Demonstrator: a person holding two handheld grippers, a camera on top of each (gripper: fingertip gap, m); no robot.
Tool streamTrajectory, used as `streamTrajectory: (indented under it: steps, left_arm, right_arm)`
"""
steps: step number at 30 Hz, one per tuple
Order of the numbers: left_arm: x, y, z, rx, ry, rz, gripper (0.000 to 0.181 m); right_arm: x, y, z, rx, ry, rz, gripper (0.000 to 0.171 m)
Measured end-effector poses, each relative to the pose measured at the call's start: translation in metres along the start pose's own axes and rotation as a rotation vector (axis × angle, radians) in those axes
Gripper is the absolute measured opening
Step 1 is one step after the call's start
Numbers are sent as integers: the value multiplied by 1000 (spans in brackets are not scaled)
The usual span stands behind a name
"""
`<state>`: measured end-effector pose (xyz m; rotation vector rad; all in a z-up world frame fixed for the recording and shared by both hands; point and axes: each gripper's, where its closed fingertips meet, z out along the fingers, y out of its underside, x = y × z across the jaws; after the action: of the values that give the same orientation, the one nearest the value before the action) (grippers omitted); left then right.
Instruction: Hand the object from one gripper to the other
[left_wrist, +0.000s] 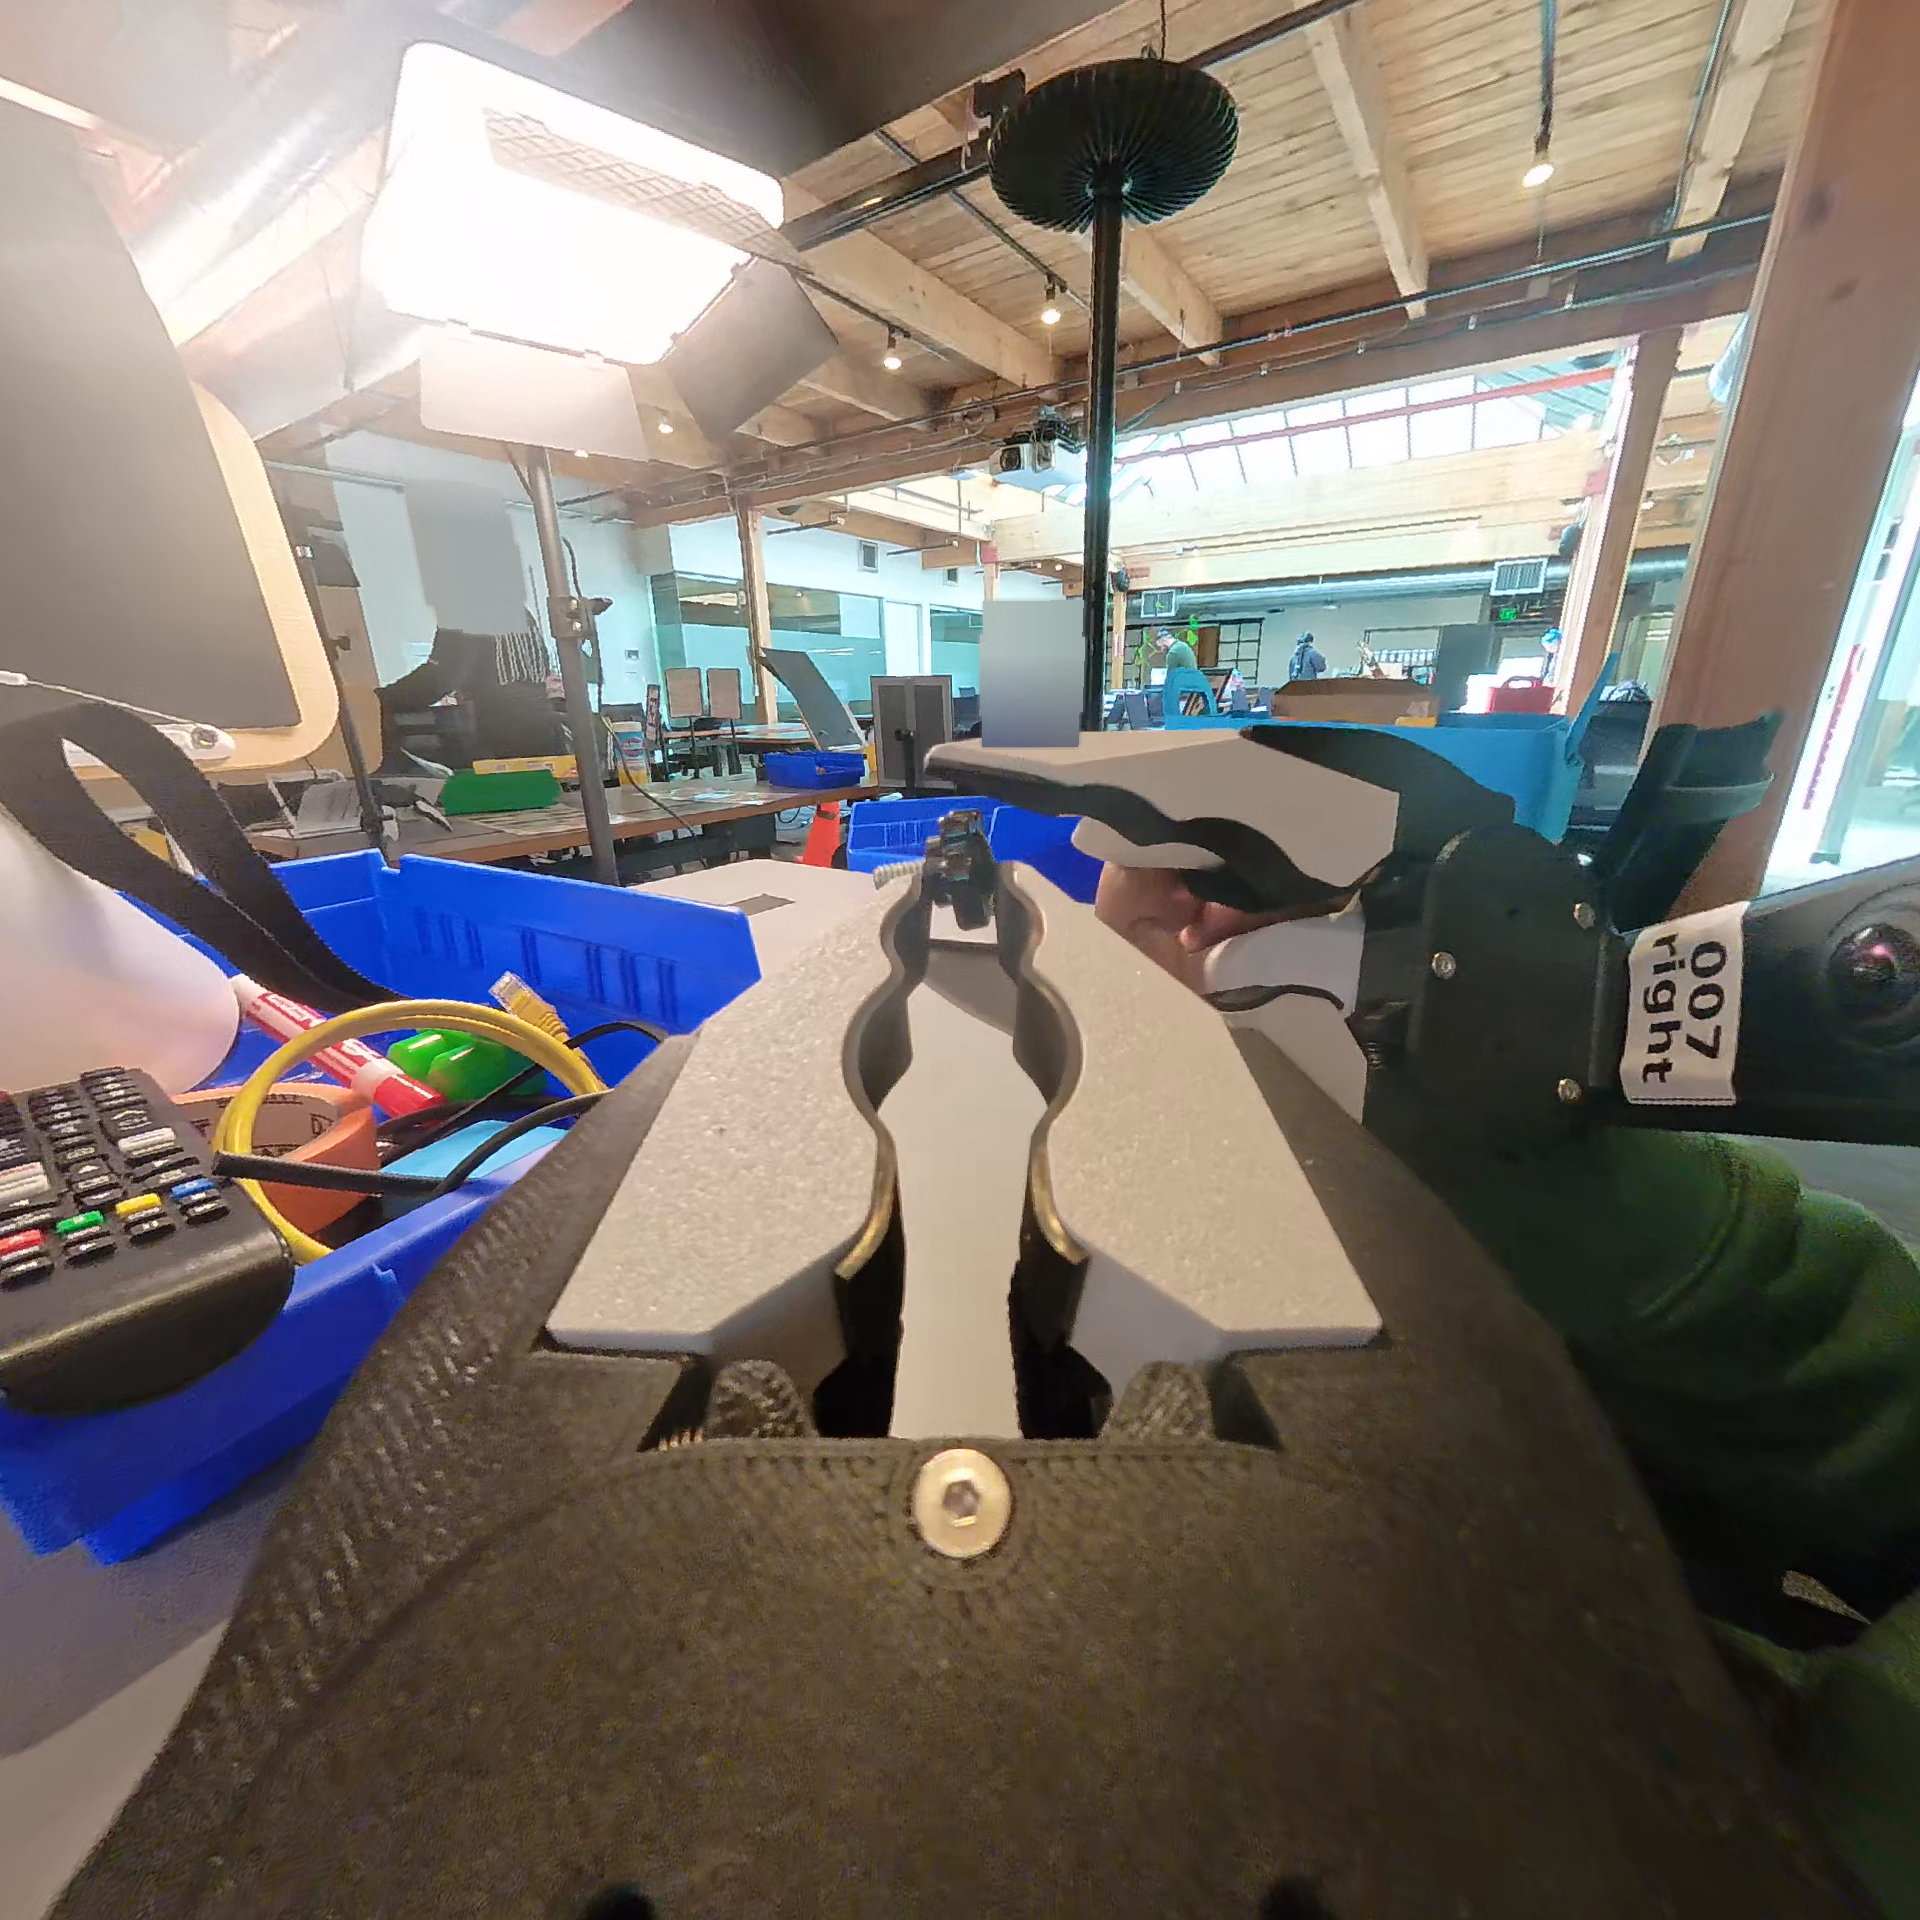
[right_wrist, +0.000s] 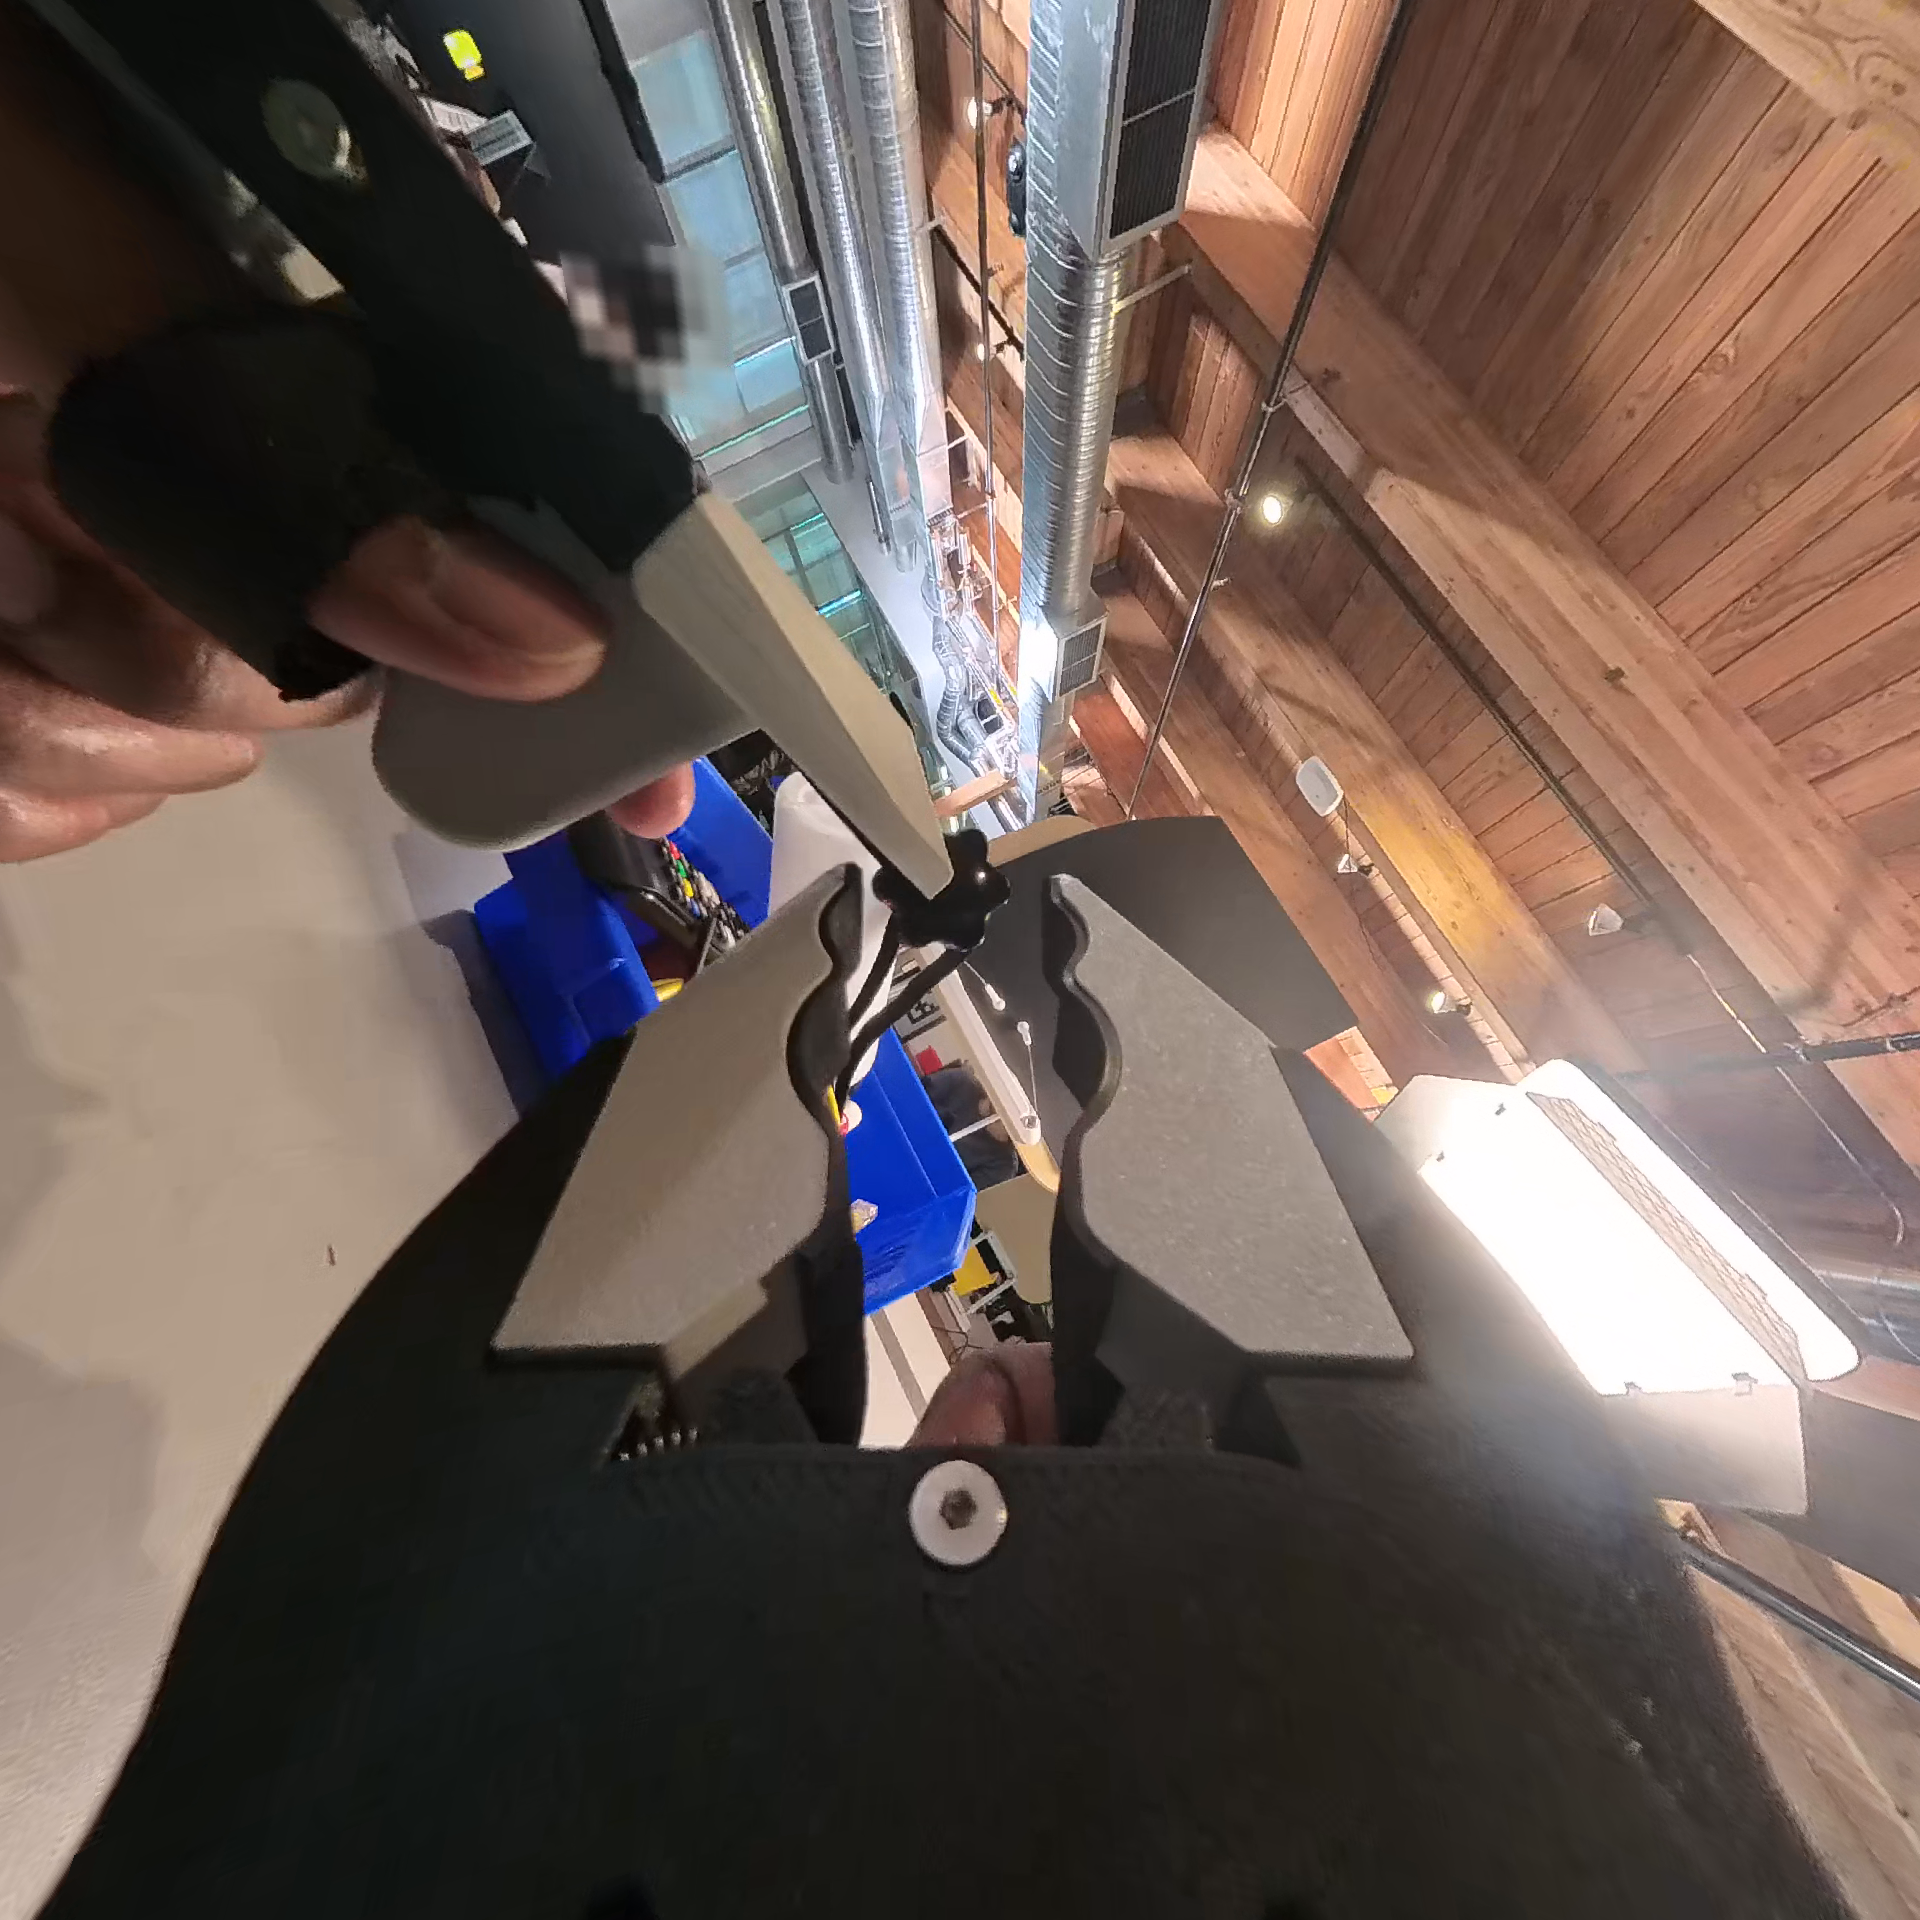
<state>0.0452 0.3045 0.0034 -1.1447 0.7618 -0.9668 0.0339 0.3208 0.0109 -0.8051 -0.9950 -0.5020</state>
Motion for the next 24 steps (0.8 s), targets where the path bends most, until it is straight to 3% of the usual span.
streamTrajectory:
  steps: [3,15,24]
  left_arm:
    - [1,2,1,-12,1,8,13]
    - [-1,-2,1,24,5,-40,12]
    - [-2,-1,0,5,-32,43,11]
  right_arm:
    - [-2,0,0,1,-12,-5,26]
    - [0,1,3,-26,14,26,25]
    - [-2,0,2,-14,0,14,34]
